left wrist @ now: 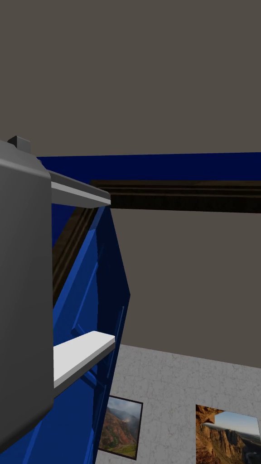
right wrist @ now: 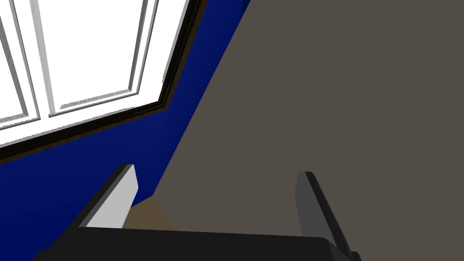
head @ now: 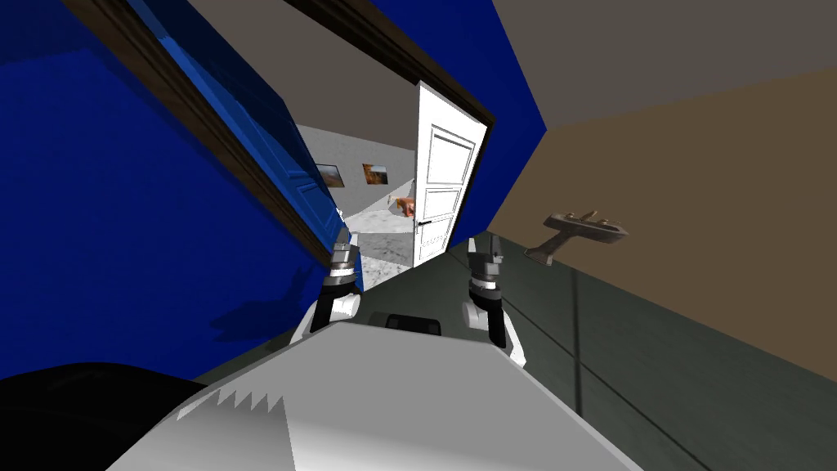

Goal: Push the door open

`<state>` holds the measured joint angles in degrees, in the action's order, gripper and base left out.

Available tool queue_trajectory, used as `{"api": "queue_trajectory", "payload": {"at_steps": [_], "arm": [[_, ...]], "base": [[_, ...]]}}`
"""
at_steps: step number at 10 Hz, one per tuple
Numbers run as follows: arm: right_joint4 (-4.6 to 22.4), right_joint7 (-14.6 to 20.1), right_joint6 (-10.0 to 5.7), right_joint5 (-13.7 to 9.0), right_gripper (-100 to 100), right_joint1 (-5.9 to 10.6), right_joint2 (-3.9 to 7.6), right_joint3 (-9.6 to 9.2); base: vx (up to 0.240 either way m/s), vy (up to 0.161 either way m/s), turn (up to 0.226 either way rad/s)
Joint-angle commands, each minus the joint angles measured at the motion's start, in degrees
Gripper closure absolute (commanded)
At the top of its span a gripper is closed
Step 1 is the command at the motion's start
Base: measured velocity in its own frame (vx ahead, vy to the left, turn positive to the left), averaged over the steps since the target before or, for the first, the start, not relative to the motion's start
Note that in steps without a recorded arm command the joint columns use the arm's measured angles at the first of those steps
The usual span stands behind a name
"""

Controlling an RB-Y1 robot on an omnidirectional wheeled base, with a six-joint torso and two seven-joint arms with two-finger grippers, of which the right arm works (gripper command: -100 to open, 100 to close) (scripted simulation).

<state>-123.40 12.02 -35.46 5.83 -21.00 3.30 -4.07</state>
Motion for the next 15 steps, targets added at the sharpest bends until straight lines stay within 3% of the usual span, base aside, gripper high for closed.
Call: {"api": "queue_trajectory", "payload": {"at_steps": [1,4,5,10,11,13,14,15], "arm": [[2.8,0.4,0.35,0.1,-100,1.92,0.22,-0.6],[7.6,1.3,0.86,0.4,-100,5.02,0.6,-2.1],[8.0,1.3,0.86,0.4,-100,5.02,0.6,-2.1],[17.0,2.9,1.8,0.8,-100,10.67,1.17,-4.84],[17.5,2.9,1.8,0.8,-100,10.67,1.17,-4.84],[21.1,3.5,2.21,1.0,-100,13.1,1.36,-6.02],[21.6,3.5,2.21,1.0,-100,13.1,1.36,-6.02],[23.6,3.9,2.41,1.1,-100,14.31,1.45,-6.61]], "base": [[0.08,-0.021,0.0],[0.094,-0.033,0.004],[0.077,-0.016,0.001],[0.085,-0.03,0.003],[0.069,-0.026,0.002],[0.07,-0.025,0.001],[0.059,-0.024,0.005],[0.053,-0.024,-0.001]]}}
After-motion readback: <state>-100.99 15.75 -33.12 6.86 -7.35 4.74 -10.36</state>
